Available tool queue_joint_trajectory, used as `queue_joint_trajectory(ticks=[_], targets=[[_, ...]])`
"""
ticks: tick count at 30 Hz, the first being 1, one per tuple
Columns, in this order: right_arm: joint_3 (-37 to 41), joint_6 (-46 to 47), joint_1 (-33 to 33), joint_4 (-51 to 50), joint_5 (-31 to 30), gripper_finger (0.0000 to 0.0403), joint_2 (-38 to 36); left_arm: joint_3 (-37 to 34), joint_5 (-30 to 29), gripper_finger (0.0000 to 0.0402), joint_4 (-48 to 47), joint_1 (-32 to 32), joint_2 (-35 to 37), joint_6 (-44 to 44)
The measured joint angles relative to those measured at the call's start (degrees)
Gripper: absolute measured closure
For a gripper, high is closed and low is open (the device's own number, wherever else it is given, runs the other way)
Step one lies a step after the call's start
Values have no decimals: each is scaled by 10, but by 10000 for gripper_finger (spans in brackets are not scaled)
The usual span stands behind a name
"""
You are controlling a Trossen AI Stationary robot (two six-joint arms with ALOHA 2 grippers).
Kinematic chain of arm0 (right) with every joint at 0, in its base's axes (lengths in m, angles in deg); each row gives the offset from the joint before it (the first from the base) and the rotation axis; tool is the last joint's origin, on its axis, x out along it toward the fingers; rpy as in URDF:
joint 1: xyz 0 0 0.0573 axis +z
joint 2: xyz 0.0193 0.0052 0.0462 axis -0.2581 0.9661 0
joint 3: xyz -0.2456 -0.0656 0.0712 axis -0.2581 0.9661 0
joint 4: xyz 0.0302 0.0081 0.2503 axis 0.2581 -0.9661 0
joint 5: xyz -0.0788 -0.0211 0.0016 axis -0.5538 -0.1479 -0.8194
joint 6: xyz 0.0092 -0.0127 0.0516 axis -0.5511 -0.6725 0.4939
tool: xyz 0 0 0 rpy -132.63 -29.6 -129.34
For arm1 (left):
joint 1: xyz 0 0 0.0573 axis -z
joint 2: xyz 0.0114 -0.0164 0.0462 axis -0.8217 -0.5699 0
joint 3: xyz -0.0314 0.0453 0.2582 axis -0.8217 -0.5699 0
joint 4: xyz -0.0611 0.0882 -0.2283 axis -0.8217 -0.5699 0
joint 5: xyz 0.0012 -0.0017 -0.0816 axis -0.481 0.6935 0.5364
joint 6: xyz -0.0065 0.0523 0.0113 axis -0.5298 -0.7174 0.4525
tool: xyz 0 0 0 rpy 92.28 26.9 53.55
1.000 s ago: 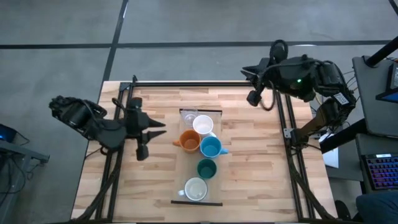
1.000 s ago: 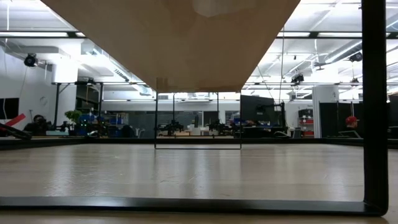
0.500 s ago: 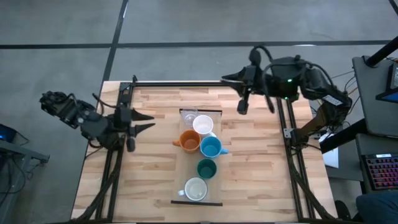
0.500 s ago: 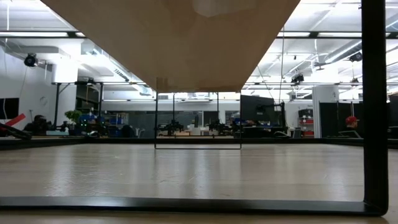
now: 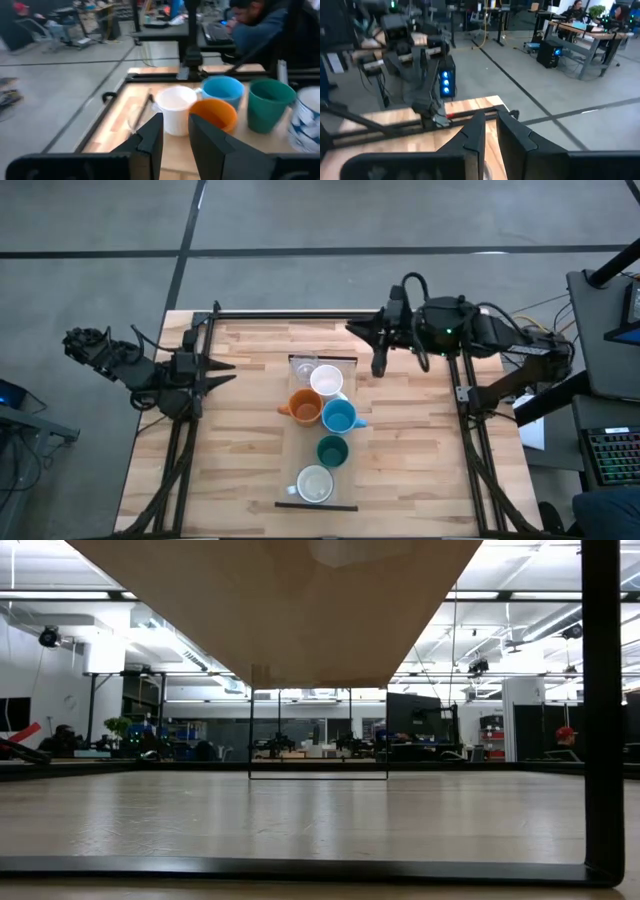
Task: Stack small to large cups/mugs on shelf
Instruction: Return to Home Position
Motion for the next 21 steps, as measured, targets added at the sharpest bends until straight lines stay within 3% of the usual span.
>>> queue_joint_trajectory(ticks=[10, 16, 21], targets=[[264, 60, 7, 205, -5, 362, -114, -65, 70, 324, -1, 0, 115, 14], [395, 59, 7, 291, -6, 362, -146, -117, 75, 324, -4, 0, 192, 24], [483, 58, 6, 361, 46, 362, -177, -144, 83, 324, 3, 0, 246, 30]])
